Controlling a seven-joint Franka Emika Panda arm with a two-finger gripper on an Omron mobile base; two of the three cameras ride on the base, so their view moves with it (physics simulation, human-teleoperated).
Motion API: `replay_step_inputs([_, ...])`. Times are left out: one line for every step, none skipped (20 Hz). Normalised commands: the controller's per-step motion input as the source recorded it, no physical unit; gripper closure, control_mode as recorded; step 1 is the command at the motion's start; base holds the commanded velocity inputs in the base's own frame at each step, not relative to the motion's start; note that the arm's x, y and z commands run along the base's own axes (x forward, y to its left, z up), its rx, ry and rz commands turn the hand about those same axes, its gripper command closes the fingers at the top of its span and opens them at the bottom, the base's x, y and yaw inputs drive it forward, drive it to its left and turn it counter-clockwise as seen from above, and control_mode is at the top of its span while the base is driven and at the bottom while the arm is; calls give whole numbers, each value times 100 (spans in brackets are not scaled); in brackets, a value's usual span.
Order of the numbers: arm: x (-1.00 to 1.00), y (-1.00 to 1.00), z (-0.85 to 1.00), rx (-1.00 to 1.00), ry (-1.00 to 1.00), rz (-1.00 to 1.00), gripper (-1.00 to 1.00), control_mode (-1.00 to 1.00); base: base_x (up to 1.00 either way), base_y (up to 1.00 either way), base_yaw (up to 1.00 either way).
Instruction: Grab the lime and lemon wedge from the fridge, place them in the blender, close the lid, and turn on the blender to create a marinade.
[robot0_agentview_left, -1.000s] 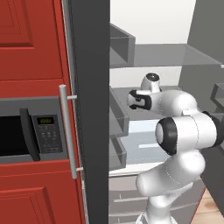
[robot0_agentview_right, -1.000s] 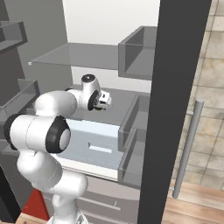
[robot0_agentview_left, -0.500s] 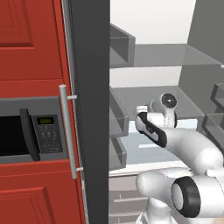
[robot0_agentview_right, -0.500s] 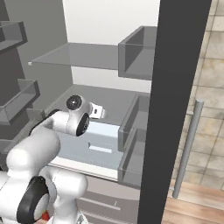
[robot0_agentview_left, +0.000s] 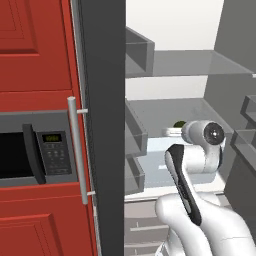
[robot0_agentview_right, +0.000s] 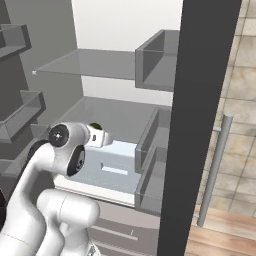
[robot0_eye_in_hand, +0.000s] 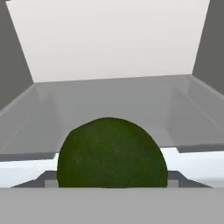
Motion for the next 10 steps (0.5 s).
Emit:
replay_step_inputs([-100, 0, 87, 0, 7, 0, 100, -100, 0, 0, 0])
replay_step_inputs([-100, 0, 87, 0, 12, 0, 100, -100, 0, 0, 0])
replay_step_inputs([-96, 0, 86, 0, 15, 0, 100, -100, 0, 0, 0])
replay_step_inputs([-91, 0, 79, 0, 18, 0, 100, -100, 0, 0, 0])
replay_step_inputs([-89, 0, 81, 0, 21, 0, 100, -100, 0, 0, 0])
replay_step_inputs([-93, 0, 84, 0, 21, 0, 100, -100, 0, 0, 0])
replay_step_inputs([-100, 0, 87, 0, 20, 0, 100, -100, 0, 0, 0])
replay_step_inputs([-100, 0, 86, 0, 19, 0, 100, -100, 0, 0, 0])
replay_step_inputs([-100, 0, 86, 0, 19, 0, 100, -100, 0, 0, 0])
replay_step_inputs([-100, 0, 75, 0, 21, 0, 100, -100, 0, 0, 0])
